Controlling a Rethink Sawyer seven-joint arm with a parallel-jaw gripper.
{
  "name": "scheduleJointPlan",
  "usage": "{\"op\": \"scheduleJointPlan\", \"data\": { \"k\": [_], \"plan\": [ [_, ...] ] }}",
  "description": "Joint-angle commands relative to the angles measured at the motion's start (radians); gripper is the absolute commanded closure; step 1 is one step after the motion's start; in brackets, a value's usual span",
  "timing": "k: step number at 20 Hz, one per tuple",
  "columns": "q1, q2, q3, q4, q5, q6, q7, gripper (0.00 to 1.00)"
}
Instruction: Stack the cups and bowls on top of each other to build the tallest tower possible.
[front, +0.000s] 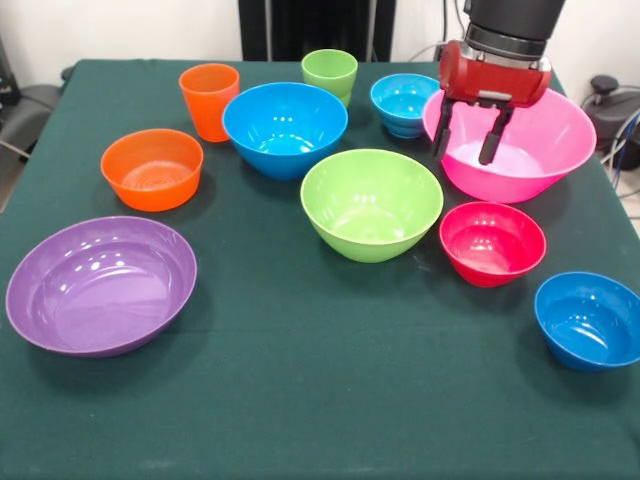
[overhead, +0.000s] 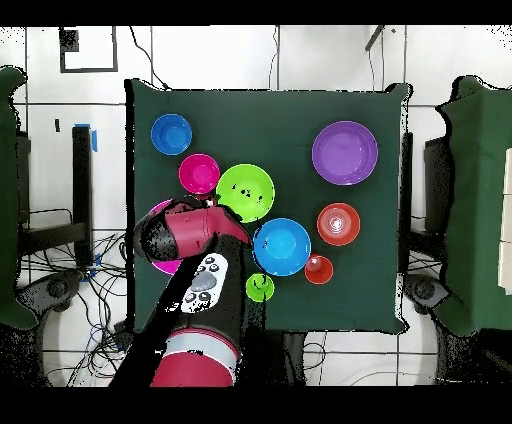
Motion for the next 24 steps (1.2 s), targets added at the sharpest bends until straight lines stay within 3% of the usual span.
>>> {"op": "scheduleJointPlan", "data": {
  "k": [1, 8, 19, 24],
  "plan": [
    [-0.03, -0.022, 0.138, 0.07, -0.081, 0.127, -0.044, 0.0],
    [-0.043, -0.038, 0.146, 0.071, -0.095, 0.151, -0.053, 0.0],
    [-0.111, -0.061, 0.212, 0.001, -0.117, 0.299, -0.145, 0.0],
    [-0.092, -0.062, 0.194, -0.03, -0.159, 0.323, -0.135, 0.0]
  ]
}}
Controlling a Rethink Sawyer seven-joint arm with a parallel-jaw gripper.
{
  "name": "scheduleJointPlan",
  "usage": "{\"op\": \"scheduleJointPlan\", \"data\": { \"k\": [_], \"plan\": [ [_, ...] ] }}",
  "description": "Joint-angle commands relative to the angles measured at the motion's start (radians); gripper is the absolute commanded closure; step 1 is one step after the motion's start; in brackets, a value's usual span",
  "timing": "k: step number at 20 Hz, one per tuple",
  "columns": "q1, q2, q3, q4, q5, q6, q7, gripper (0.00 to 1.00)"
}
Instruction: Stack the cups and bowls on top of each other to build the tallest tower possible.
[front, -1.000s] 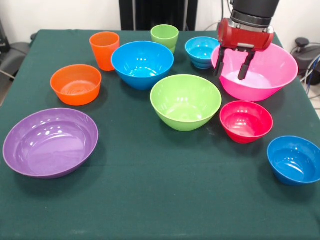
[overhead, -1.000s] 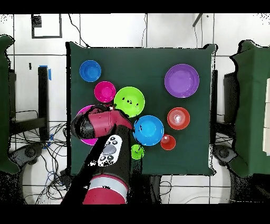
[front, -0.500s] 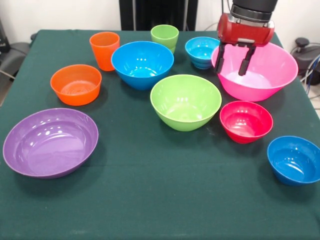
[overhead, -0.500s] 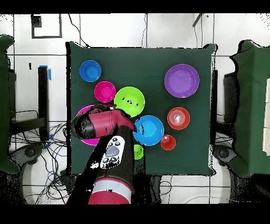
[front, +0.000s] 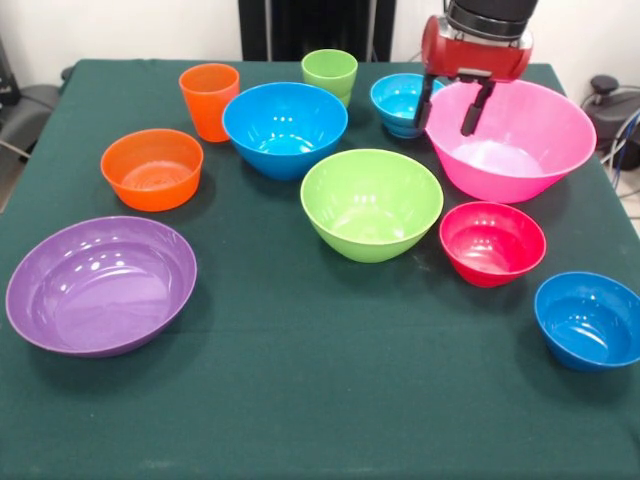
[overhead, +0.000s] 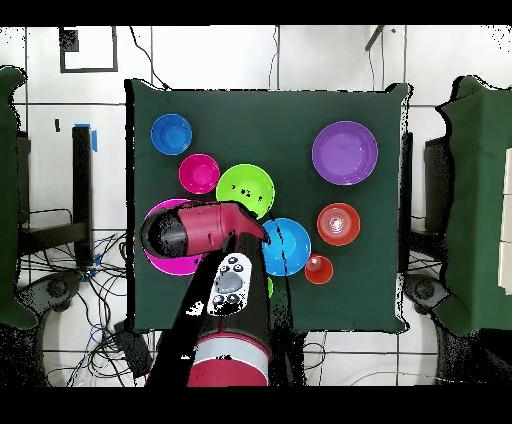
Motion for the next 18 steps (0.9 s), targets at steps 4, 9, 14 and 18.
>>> {"op": "scheduleJointPlan", "data": {
  "k": [4, 9, 14, 18],
  "plan": [
    [0.019, 0.003, 0.095, -0.078, -0.135, 0.159, -0.119, 0.0],
    [0.011, -0.005, 0.105, -0.097, -0.151, 0.206, -0.122, 0.0],
    [0.0, -0.012, 0.117, -0.13, -0.167, 0.266, -0.143, 0.0],
    [0.005, -0.002, 0.113, -0.151, -0.184, 0.287, -0.136, 0.0]
  ]
}}
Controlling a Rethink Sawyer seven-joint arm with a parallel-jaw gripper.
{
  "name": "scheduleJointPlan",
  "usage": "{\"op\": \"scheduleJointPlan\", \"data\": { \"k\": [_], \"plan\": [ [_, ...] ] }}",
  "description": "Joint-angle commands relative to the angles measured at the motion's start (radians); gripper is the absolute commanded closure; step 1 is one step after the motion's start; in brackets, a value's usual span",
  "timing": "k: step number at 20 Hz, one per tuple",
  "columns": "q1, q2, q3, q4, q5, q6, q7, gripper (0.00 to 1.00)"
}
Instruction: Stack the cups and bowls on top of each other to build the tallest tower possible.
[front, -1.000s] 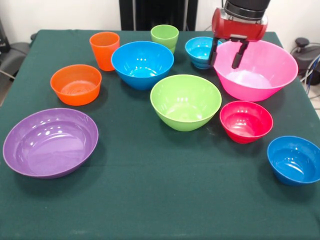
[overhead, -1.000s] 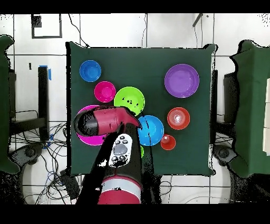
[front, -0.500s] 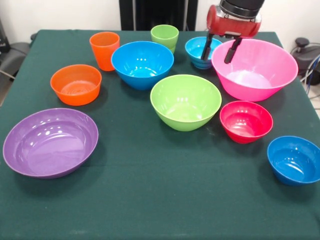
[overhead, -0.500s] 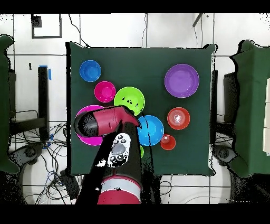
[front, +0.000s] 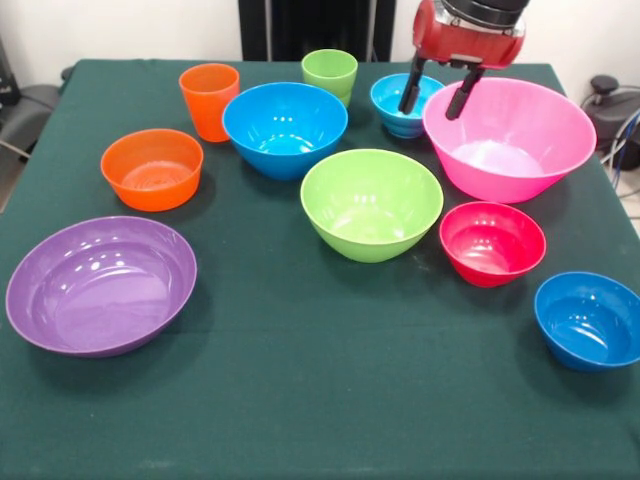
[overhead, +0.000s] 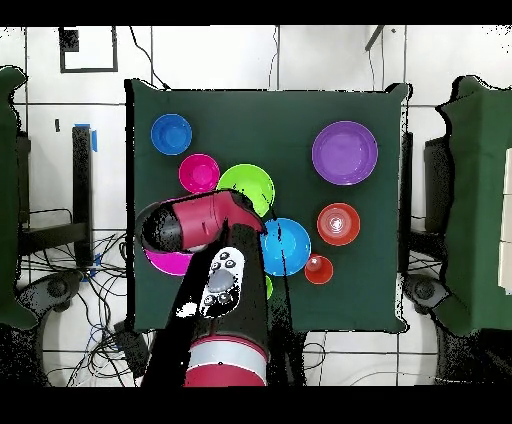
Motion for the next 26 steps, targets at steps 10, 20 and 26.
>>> {"op": "scheduleJointPlan", "data": {
  "k": [10, 20, 26],
  "plan": [
    [0.026, 0.089, 0.097, -0.154, -0.134, 0.126, -0.097, 0.0],
    [0.03, 0.124, 0.114, -0.107, -0.185, -0.014, -0.066, 0.0],
    [0.067, 0.148, 0.091, -0.029, -0.207, -0.169, 0.043, 0.0]
  ]
}}
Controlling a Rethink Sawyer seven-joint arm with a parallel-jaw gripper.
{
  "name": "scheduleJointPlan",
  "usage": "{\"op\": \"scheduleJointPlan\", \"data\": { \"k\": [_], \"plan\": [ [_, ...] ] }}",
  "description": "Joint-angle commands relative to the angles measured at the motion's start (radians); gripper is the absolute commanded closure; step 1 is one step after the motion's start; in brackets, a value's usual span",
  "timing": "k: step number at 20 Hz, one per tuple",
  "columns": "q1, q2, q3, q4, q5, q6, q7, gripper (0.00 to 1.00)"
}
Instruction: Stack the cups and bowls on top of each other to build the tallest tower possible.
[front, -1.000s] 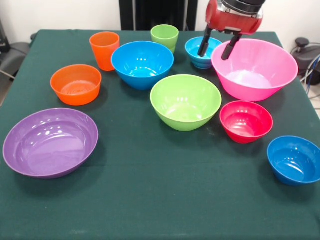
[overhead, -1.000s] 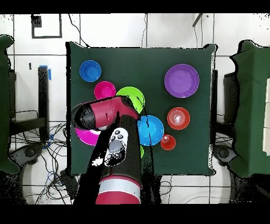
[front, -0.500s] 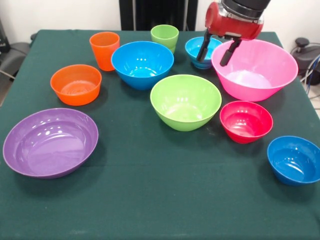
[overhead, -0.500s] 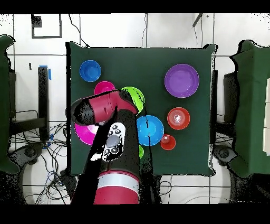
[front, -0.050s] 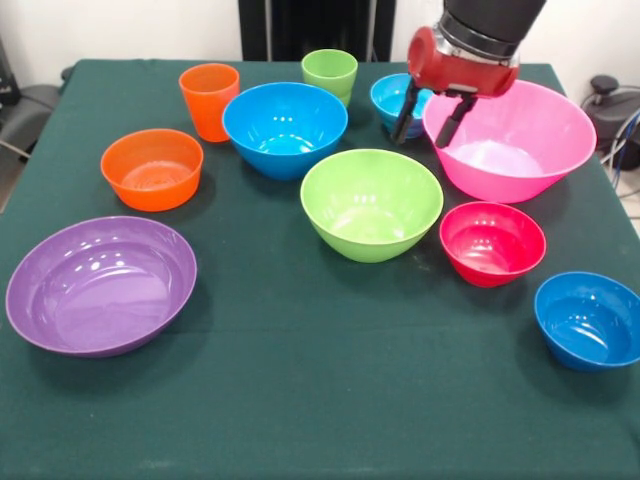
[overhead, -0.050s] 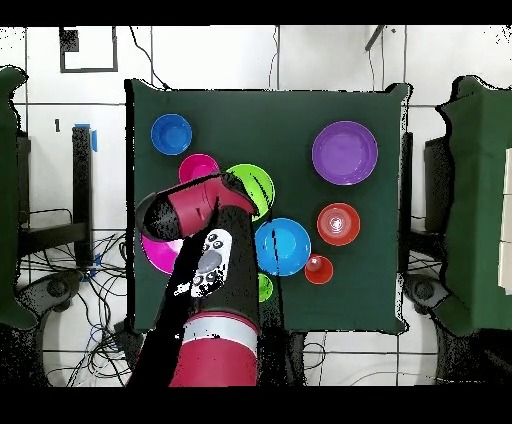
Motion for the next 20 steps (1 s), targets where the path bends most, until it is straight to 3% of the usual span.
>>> {"op": "scheduleJointPlan", "data": {
  "k": [1, 8, 10, 13, 14, 15, 17, 20],
  "plan": [
    [0.053, 0.081, 0.084, 0.083, -0.091, -0.181, 0.055, 0.0],
    [0.03, 0.061, 0.121, 0.167, -0.029, -0.232, 0.062, 0.0],
    [-0.029, 0.051, 0.184, 0.221, 0.012, -0.253, 0.056, 0.0],
    [-0.166, 0.036, 0.33, 0.334, 0.084, -0.279, 0.04, 0.0],
    [-0.182, 0.025, 0.34, 0.364, 0.106, -0.275, 0.061, 0.0],
    [-0.186, 0.015, 0.333, 0.392, 0.135, -0.262, 0.099, 0.0],
    [-0.128, 0.003, 0.239, 0.405, 0.155, -0.267, 0.196, 0.0],
    [-0.087, 0.068, 0.153, 0.371, 0.146, -0.349, 0.238, 0.0]
  ]
}}
